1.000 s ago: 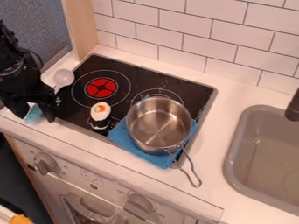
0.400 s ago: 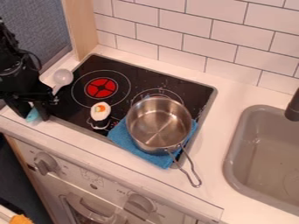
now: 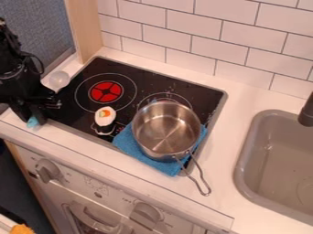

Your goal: Put the ladle on the upper right side of the stove diagonally

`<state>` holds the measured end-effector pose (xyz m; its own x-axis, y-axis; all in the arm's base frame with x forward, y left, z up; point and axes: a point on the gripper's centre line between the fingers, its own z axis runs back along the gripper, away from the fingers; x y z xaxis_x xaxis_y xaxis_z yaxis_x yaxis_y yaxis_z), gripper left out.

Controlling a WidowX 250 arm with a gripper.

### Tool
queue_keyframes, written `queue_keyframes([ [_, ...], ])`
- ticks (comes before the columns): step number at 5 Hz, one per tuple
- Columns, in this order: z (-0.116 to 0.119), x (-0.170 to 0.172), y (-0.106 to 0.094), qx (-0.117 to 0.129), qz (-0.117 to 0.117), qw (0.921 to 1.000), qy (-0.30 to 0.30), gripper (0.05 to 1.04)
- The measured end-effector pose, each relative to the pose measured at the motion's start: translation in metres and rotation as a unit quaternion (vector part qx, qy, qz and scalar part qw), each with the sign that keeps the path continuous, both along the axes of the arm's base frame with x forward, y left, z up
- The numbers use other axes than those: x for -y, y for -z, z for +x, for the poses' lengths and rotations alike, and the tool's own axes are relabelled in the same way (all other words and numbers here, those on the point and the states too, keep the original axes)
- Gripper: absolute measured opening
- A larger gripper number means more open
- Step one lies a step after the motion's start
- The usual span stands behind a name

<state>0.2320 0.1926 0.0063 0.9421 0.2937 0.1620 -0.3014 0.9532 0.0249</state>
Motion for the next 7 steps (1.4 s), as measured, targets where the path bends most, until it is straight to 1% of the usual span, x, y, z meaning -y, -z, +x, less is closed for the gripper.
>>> queue_keyframes([
  [1, -0.005, 0.004, -0.002, -0.014, 0.004, 0.9999, -0.001, 0.344],
  [2, -0.006, 0.003, -0.019, -0.007, 0.024, 0.9997, -0.004, 0.344],
  [3, 0.003, 0.007, -0.037, 0.006, 0.042, 0.9988, 0.026, 0.344],
  [4, 0.024, 0.013, -0.067, 0.040, 0.074, 0.9941, 0.069, 0.344],
  [5, 0.055, 0.035, -0.082, 0.065, 0.078, 0.9862, 0.131, 0.344],
  [6, 0.083, 0.055, -0.084, 0.083, 0.066, 0.9752, 0.194, 0.344],
  [7, 0.110, 0.080, -0.091, 0.099, 0.072, 0.9534, 0.276, 0.343],
])
